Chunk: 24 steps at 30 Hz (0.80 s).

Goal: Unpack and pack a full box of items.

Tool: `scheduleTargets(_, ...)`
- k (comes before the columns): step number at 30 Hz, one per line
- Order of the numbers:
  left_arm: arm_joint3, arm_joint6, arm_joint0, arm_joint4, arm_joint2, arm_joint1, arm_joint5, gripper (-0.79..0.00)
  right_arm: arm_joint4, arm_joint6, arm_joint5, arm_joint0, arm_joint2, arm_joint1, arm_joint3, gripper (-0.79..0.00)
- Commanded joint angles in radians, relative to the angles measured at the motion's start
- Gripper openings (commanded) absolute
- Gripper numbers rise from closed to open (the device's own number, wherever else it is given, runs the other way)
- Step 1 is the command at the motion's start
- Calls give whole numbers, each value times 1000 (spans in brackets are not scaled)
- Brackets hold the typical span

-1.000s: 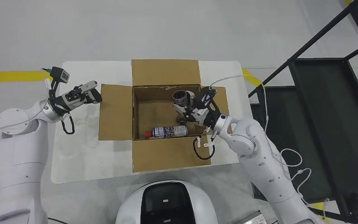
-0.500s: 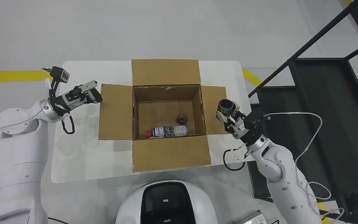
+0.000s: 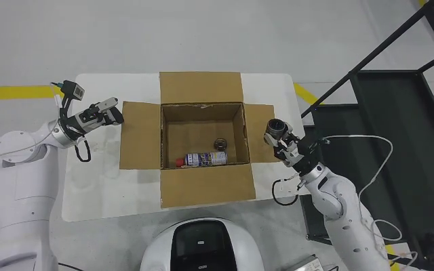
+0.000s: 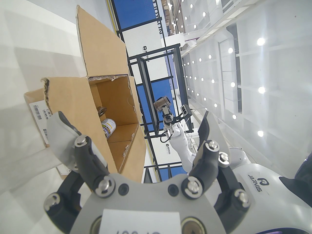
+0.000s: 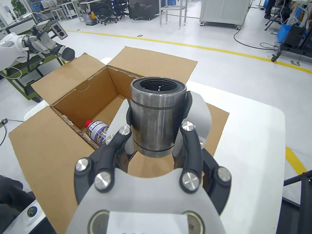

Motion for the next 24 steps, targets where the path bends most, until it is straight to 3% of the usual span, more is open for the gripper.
scheduleTargets(1,0,0,0,0,0,0,0,0,-13,-58,-10,-4,38,3,56,-785)
scheduleTargets(5,0,0,0,0,0,0,0,0,-110,-317,-89,-22,98,10,199,-785)
scheduleTargets(9,0,0,0,0,0,0,0,0,-191,-466,-77,8,101,12,367,-785)
scheduleTargets(14,0,0,0,0,0,0,0,0,-246,-528,-64,85,54,9,527,-785)
scheduleTargets(24,0,0,0,0,0,0,0,0,-246,-528,-64,85,54,9,527,-785)
